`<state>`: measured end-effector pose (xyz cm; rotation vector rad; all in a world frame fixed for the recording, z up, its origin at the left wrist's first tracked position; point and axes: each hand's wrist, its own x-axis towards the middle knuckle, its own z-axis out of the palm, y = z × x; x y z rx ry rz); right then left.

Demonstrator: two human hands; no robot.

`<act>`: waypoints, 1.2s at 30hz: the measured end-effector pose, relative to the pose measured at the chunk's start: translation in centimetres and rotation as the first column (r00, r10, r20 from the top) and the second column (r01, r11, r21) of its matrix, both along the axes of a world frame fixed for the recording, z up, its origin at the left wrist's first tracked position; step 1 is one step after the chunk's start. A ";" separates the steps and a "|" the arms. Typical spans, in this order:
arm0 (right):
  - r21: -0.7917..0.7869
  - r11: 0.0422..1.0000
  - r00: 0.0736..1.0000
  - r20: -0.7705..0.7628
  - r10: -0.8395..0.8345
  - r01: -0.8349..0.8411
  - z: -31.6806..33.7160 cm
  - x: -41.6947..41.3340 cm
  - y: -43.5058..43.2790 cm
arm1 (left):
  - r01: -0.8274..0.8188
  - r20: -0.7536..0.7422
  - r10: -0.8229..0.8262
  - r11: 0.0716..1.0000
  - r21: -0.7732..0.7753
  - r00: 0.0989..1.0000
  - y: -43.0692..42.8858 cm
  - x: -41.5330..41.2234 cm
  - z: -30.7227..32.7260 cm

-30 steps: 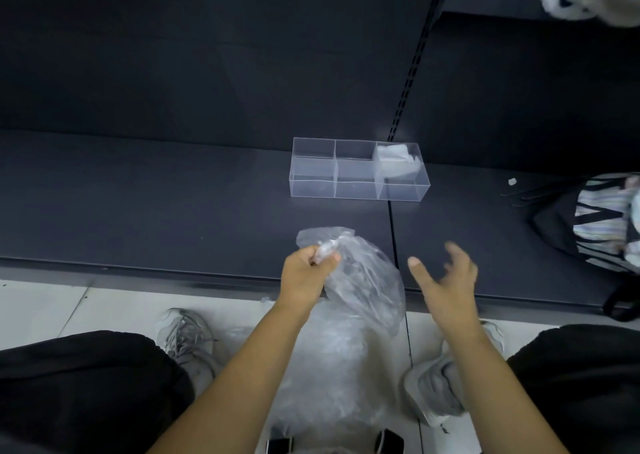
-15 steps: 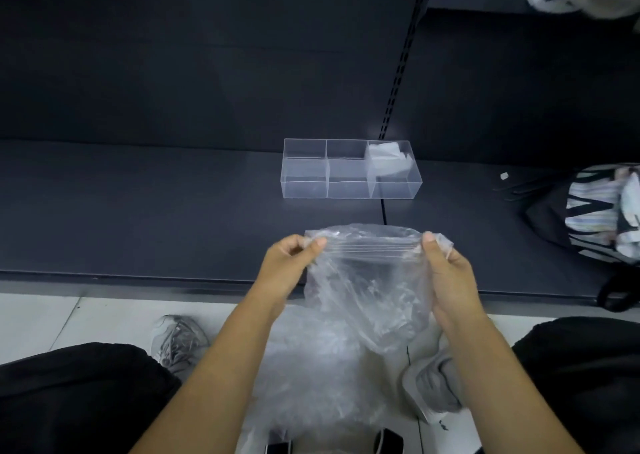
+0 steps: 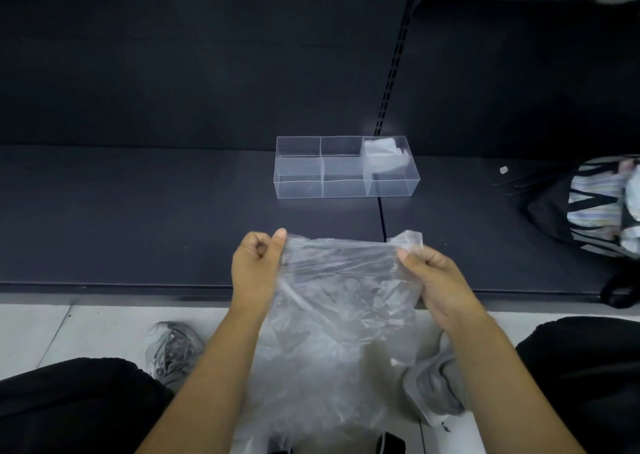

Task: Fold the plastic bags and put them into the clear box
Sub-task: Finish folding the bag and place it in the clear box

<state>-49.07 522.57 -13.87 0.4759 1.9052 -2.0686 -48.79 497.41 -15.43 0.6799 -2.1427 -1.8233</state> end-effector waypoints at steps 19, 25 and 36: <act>-0.045 0.989 0.984 -0.117 0.132 -0.138 0.4 -2.0 -1.8 | 0.358 0.000 -0.370 0.900 0.250 0.929 1.9 -1.7 2.5; 0.128 0.975 0.979 -0.066 0.192 -0.182 0.8 -2.0 -0.5 | 0.246 0.045 -0.295 0.864 0.439 0.955 0.8 -1.3 2.0; -0.054 0.823 0.762 0.347 0.547 -0.566 1.2 -3.4 -2.7 | 0.588 -0.054 -0.599 0.758 0.281 0.799 2.0 -0.7 3.6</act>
